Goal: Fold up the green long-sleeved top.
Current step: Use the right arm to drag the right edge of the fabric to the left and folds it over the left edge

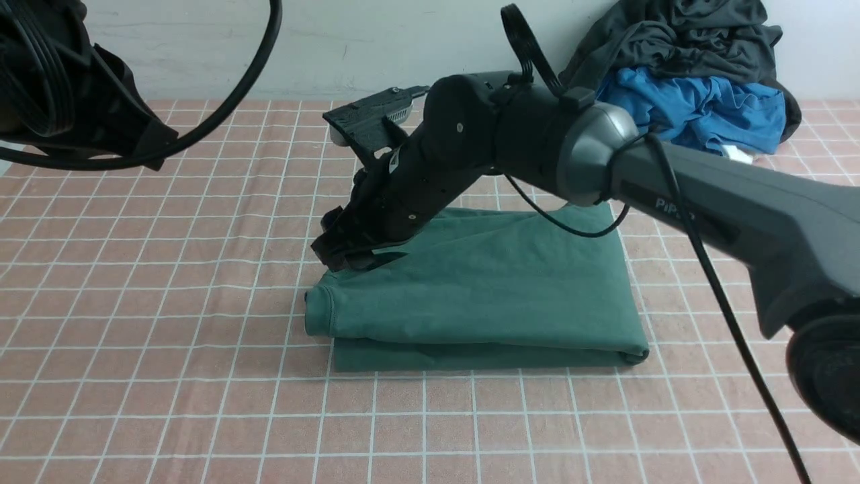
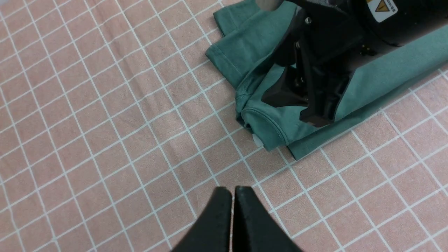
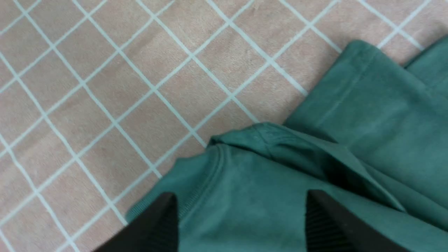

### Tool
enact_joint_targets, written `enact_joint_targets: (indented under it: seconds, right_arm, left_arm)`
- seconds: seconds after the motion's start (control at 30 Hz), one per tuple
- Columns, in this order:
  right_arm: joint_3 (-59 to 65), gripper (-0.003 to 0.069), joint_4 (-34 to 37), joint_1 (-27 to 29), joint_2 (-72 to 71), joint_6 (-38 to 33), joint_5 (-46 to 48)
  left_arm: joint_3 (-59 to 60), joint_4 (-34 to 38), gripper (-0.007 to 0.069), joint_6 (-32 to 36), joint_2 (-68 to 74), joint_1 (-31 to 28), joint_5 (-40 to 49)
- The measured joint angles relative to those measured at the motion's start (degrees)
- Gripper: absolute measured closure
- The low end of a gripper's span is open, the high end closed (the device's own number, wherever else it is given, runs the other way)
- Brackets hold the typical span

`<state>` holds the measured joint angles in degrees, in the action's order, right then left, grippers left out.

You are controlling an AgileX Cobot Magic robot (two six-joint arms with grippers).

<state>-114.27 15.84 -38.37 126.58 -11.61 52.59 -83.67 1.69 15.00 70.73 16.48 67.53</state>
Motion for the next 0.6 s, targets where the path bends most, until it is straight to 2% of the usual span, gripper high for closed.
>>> enact_joint_targets:
  seconds: [0.07,0.13,0.33,0.37,0.5,0.53,0.6]
  right_arm:
    - [-0.11,0.0135,-2.47,0.85,-1.06,-0.14,1.48]
    - [-0.30,0.0118,-5.13,1.71,-1.65,-0.14,2.95]
    - [-0.37,0.0148,-10.86,4.00,-2.02,-0.14,10.66]
    - [-0.37,0.0196,-13.09,4.35,-2.38,-0.14,15.23]
    - [-0.31,0.0286,-16.86,4.64,-4.01,-0.14,18.21]
    - [-0.31,0.0351,-18.78,4.83,-5.64,-0.14,18.45]
    - [-0.31,0.0429,-20.29,5.14,-8.52,0.25,18.59]
  left_arm:
    - [0.00,0.00,0.0627,-0.01,0.00,0.00,0.00]
    - [0.00,0.16,0.0627,-0.01,0.00,0.00,0.00]
    - [0.19,2.57,0.0627,-0.01,-0.07,0.00,0.00]
    - [0.83,3.62,0.0627,-0.01,-0.97,0.00,-0.29]
    - [4.36,4.17,0.0627,-0.01,-4.49,0.00,-1.89]
    - [7.10,4.11,0.0627,-0.01,-7.34,0.00,-3.08]
    - [11.35,3.78,0.0627,-0.01,-11.87,0.00,-4.84]
